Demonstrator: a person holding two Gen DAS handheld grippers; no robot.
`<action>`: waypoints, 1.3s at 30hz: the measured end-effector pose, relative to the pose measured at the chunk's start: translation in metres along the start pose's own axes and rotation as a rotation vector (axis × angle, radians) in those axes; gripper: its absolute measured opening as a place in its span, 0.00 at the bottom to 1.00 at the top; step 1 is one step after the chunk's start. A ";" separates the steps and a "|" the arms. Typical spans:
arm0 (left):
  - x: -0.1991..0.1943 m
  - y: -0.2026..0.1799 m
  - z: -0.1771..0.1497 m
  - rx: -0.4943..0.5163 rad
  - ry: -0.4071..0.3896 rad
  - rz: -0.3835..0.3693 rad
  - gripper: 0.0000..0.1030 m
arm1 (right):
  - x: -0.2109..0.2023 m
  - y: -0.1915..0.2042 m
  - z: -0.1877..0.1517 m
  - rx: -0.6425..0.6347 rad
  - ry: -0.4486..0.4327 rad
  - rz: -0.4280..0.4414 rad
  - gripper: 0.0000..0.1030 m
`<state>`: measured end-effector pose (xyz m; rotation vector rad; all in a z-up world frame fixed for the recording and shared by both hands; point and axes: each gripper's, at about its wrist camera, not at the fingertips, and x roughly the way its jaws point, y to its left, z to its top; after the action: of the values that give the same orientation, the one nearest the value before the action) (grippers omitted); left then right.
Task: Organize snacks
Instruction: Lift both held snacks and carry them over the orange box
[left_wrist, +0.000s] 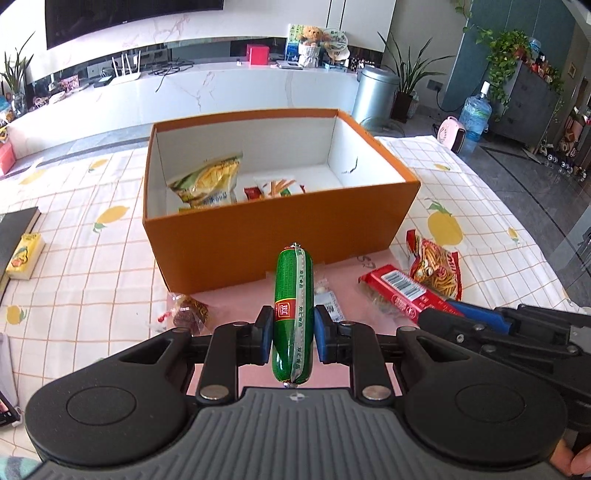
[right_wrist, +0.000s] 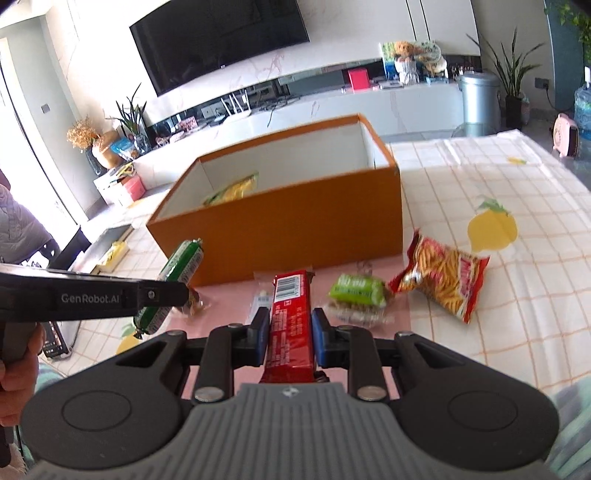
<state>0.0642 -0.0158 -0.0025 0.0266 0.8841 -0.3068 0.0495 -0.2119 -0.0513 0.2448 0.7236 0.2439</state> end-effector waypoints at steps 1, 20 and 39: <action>-0.001 0.000 0.003 0.002 -0.007 -0.001 0.24 | -0.002 0.001 0.006 -0.011 -0.011 -0.002 0.20; 0.012 0.010 0.071 0.023 -0.062 -0.022 0.24 | 0.027 0.020 0.105 -0.208 -0.062 -0.048 0.20; 0.090 0.036 0.129 0.030 0.029 0.033 0.24 | 0.148 0.016 0.164 -0.342 0.120 -0.119 0.20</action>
<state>0.2249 -0.0238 0.0068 0.0732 0.9071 -0.2894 0.2659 -0.1744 -0.0197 -0.1393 0.7992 0.2658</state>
